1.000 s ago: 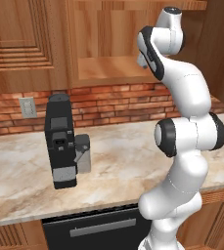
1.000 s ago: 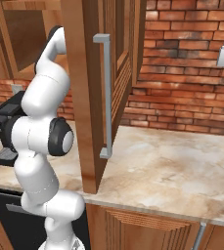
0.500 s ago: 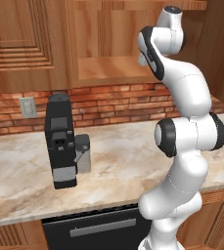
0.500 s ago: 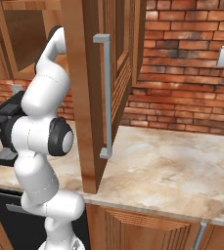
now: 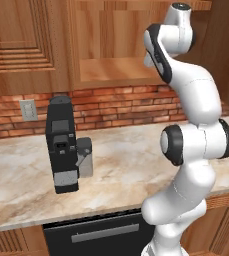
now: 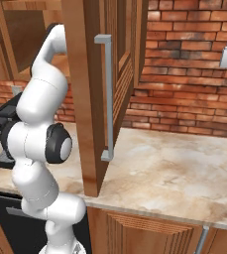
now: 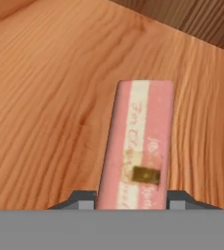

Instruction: Open the cabinet. Pick the bar soap and place it next to the sink. Then close the cabinet.

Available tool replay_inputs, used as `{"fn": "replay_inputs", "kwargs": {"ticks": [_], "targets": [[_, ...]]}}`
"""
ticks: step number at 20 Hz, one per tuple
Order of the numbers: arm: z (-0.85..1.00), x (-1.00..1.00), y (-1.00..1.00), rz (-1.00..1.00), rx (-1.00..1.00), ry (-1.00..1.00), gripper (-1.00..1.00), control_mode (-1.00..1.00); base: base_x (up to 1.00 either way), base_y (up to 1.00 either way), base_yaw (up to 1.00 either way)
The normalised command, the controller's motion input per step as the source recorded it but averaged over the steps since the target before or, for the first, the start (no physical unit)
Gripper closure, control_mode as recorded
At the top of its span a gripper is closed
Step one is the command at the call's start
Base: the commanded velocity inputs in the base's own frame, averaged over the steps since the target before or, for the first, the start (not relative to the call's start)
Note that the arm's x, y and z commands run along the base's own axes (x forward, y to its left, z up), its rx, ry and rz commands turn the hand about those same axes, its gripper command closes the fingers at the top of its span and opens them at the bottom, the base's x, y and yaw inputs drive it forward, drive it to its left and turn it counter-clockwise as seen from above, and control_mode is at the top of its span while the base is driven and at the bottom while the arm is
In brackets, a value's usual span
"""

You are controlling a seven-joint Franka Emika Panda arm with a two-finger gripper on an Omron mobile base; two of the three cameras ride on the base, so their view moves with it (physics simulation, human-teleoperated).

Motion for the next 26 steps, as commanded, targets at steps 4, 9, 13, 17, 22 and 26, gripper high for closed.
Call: {"fn": "replay_inputs", "kwargs": {"ticks": [4,9,13,17,22,26], "targets": [[0.00,-0.66,0.09,0.01,0.00,0.00,1.00,-1.00,0.00,0.00,0.00],[0.00,-0.58,0.07,0.02,0.00,-0.01,1.00,-1.00,0.00,0.00,0.00],[-0.02,-0.49,0.06,0.02,0.00,0.00,1.00,-1.00,0.00,0.00,0.00],[-0.18,-0.41,0.10,0.00,0.00,0.01,1.00,-1.00,0.00,0.00,0.00],[-0.20,-0.50,0.14,0.00,0.00,0.01,1.00,-1.00,0.00,0.00,0.00],[-0.20,-0.59,0.26,0.00,0.00,0.01,1.00,-1.00,0.00,0.00,0.00]]}}
